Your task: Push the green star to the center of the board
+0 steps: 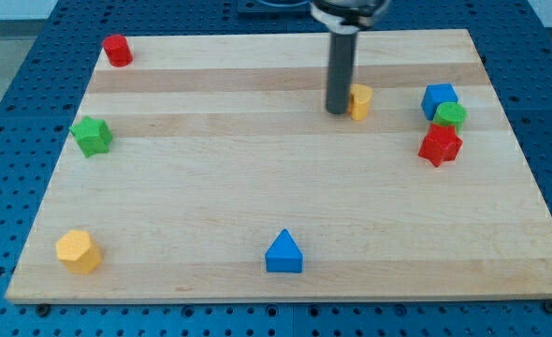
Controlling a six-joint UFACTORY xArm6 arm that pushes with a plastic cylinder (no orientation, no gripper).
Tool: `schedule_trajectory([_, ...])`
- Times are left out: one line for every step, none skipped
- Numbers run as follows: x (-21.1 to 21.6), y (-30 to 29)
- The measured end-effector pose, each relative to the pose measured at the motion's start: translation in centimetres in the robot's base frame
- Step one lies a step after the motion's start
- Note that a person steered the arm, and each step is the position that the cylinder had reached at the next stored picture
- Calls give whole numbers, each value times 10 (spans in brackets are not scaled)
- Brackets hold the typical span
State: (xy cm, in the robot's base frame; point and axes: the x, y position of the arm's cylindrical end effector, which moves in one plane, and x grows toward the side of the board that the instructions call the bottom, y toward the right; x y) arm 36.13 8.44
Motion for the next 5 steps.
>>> schedule_trajectory([0, 46])
schedule_trajectory([0, 31])
schedule_trajectory([-13, -63])
schedule_trajectory([-30, -158])
schedule_trajectory([-11, -270])
